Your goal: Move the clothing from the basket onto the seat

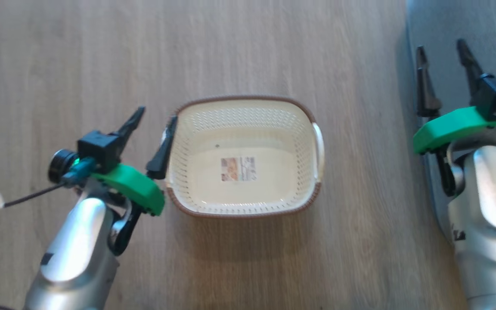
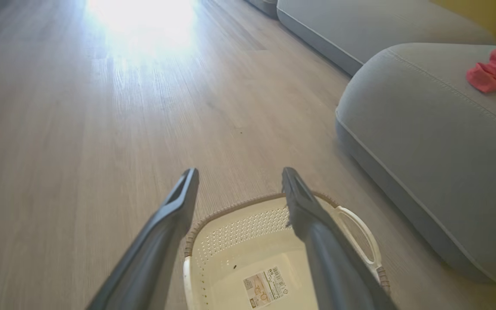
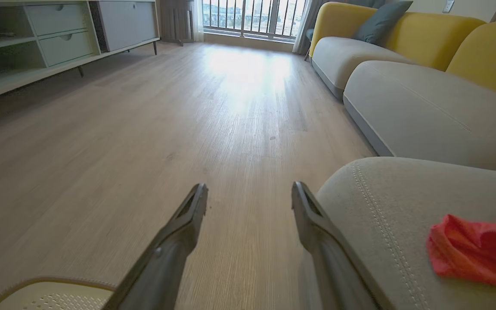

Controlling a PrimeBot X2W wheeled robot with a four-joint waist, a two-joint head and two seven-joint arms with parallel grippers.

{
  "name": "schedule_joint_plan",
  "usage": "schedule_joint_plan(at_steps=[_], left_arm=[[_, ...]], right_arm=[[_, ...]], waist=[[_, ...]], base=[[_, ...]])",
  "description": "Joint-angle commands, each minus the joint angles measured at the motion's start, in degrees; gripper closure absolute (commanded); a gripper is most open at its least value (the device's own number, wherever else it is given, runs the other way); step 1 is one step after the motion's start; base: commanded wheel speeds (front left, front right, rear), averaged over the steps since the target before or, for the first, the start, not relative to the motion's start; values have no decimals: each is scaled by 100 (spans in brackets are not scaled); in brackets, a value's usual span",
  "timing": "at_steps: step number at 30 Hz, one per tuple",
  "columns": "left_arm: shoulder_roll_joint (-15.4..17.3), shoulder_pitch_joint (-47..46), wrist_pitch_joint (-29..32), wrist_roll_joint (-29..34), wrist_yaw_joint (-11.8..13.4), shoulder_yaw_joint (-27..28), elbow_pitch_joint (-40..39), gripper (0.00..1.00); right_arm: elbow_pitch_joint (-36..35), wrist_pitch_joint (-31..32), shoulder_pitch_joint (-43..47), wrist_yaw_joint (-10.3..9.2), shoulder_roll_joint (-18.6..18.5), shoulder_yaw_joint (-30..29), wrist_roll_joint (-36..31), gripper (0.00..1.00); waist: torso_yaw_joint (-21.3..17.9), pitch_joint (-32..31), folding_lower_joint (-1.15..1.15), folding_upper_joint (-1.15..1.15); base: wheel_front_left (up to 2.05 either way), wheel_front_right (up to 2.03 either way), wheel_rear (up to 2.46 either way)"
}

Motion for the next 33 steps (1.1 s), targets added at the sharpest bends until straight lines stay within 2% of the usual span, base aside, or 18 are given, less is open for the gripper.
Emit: schedule_joint_plan(at_steps=[1,3,12,33], left_arm=[[59,19,-71,50,34,396,-154,0],[-12,191,-71,130,25,794,-163,0],[-228,747,-72,412,-14,1799,-217,0],[-713,1865,-72,933,-61,2897,-564,0]], right_arm=[[-222,-52,87,-2,-22,216,106,0],[-277,-52,165,-2,10,438,234,0],[-285,-52,490,-2,83,807,539,0],[-293,-52,1434,-2,319,1142,911,0]], waist=[[340,-350,1,0],[475,-537,1,0],[646,-1066,1,0],[431,-1938,1,0]], base=[[0,0,0],[0,0,0],[0,0,0],[0,0,0]])
